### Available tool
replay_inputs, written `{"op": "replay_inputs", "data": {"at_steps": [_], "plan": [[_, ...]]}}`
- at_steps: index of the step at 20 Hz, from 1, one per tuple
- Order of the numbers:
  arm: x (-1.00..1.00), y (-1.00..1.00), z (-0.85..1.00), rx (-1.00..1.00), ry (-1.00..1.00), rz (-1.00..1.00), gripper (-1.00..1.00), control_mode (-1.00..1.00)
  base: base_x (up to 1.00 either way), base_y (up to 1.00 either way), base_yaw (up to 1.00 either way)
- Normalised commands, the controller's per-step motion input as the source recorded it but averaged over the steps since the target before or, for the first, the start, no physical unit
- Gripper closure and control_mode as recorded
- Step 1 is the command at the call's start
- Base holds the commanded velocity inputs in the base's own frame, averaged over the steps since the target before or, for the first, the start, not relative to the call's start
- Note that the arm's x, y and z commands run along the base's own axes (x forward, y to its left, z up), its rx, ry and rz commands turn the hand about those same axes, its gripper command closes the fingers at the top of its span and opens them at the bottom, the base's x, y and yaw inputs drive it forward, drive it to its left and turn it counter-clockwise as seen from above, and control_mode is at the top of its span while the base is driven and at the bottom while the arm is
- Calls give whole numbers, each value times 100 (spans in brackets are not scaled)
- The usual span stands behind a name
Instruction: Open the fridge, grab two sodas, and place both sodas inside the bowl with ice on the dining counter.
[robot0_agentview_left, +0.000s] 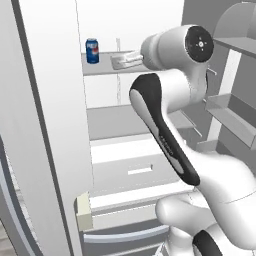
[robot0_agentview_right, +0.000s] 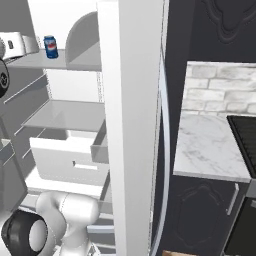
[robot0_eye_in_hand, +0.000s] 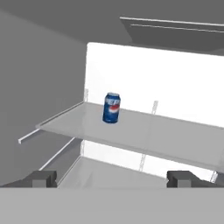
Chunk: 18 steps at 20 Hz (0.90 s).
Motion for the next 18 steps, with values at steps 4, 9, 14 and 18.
{"op": "replay_inputs", "data": {"at_steps": [4, 9, 14, 18], "plan": [[33, 0, 22, 13, 12, -6, -100, -100, 0, 0, 0], [48, 3, 18, 6, 5, -6, -100, -100, 0, 0, 0], [53, 12, 3, 0, -1, -2, -100, -100, 0, 0, 0], [45, 18, 0, 0, -10, 0, -100, -100, 0, 0, 0]]}}
